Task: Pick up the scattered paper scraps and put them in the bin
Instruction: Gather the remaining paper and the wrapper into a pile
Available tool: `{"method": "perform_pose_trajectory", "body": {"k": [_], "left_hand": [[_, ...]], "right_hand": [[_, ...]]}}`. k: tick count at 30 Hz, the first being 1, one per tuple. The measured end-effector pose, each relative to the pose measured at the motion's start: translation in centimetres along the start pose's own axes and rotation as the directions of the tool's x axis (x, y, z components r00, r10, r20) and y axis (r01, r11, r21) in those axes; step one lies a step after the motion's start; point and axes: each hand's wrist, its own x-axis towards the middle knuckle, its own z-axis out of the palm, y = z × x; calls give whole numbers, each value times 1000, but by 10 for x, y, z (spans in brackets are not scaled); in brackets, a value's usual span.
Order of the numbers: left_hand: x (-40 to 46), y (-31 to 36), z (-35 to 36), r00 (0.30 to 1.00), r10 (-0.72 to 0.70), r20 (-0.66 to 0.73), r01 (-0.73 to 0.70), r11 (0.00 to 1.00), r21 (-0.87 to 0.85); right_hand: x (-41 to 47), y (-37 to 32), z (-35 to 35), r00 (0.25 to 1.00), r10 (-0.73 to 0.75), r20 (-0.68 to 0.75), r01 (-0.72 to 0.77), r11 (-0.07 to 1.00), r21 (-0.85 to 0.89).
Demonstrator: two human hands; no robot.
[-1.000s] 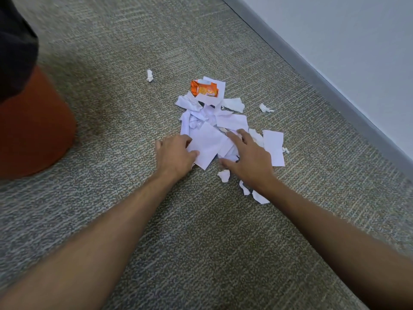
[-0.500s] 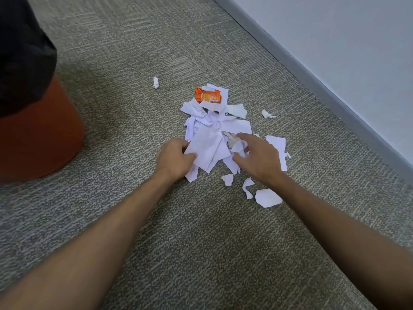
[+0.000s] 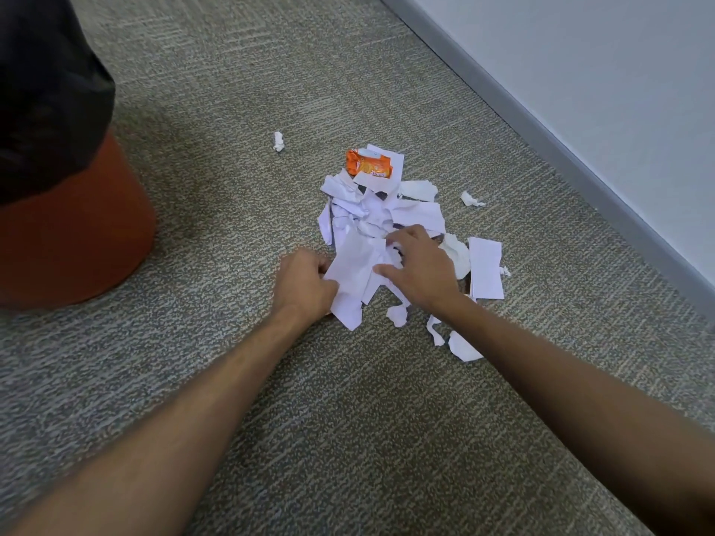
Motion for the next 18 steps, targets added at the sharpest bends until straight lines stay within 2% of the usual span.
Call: {"method": "perform_pose_trajectory", "body": {"k": [4,8,12,18], "left_hand": [[-1,-3,-3,999,-36,-22,35,998,-43],[-6,0,-15,998,-36,-59,32,997,-65],[-13,12,-34,993,-1,-116,-9,997,-81],[-30,48,-82,950,137,-280,-171,980,-103]], "right_hand": [[3,-1,1,996,84,-38,-74,973,217],[1,-3,-9,984,152,-96,-108,926,362],[-4,-8,-32,979,144,-144,-60,880,471],[-15,-42,-86,968,67,-242,67,861,505]]}}
